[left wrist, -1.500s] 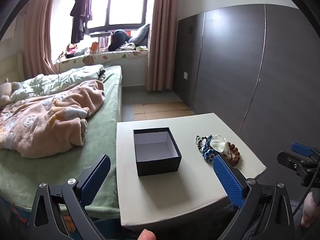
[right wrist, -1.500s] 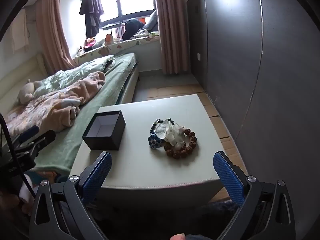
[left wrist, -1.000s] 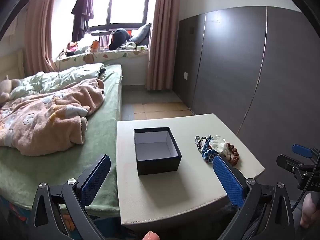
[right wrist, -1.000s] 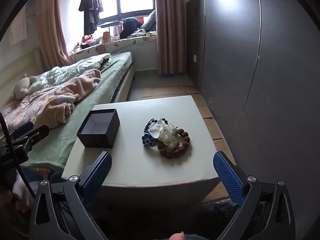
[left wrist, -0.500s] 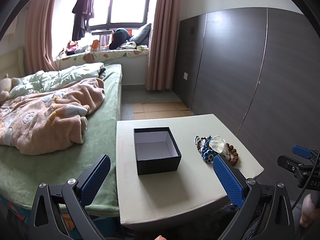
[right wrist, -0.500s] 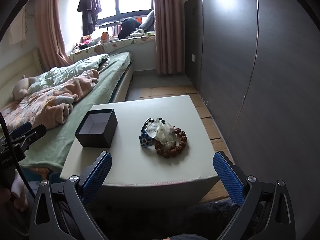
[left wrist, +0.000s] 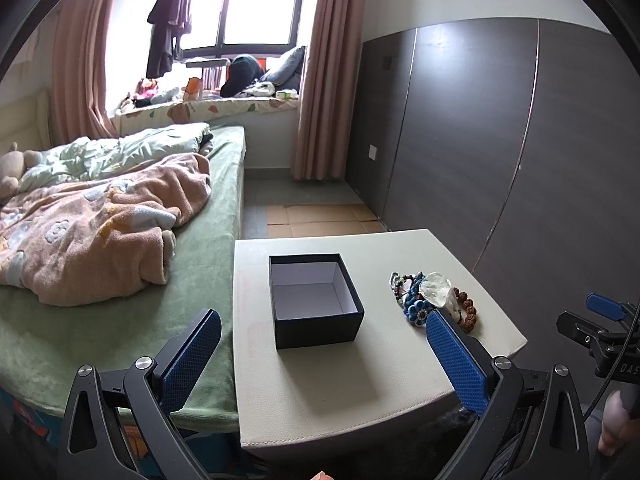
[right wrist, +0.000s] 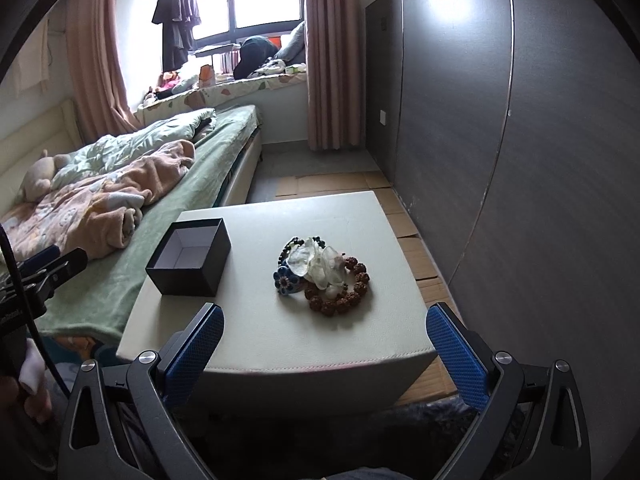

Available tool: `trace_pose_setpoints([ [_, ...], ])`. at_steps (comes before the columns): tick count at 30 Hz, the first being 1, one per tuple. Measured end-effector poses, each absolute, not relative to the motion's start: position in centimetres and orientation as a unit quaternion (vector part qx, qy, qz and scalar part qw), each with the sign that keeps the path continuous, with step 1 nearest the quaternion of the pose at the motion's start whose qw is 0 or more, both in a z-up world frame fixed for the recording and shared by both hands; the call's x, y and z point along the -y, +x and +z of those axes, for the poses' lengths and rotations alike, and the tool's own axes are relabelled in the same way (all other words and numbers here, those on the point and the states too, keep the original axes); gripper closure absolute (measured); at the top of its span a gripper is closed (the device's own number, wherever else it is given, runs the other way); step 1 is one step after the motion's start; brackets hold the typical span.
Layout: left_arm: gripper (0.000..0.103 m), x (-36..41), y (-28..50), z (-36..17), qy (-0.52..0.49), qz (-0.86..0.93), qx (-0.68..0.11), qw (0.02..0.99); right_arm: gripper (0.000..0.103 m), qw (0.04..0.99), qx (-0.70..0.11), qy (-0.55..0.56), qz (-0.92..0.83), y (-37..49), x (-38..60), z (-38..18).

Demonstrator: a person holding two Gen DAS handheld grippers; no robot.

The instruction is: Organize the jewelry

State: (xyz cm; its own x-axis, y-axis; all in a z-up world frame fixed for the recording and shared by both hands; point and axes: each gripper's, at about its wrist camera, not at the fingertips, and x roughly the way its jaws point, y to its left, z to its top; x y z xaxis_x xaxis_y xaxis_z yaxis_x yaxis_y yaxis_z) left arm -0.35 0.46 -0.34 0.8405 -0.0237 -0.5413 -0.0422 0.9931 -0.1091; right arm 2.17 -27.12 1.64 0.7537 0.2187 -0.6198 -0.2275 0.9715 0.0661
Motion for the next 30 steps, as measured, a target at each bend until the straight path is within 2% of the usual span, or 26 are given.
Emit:
trace_pose_setpoints([
  [30, 0.001, -1.2, -0.9, 0.2, -0.069, -0.004, -0.267, 0.961, 0.001, 0.935, -0.332, -0.004, 0.122, 2.3, 27.3, 1.6],
])
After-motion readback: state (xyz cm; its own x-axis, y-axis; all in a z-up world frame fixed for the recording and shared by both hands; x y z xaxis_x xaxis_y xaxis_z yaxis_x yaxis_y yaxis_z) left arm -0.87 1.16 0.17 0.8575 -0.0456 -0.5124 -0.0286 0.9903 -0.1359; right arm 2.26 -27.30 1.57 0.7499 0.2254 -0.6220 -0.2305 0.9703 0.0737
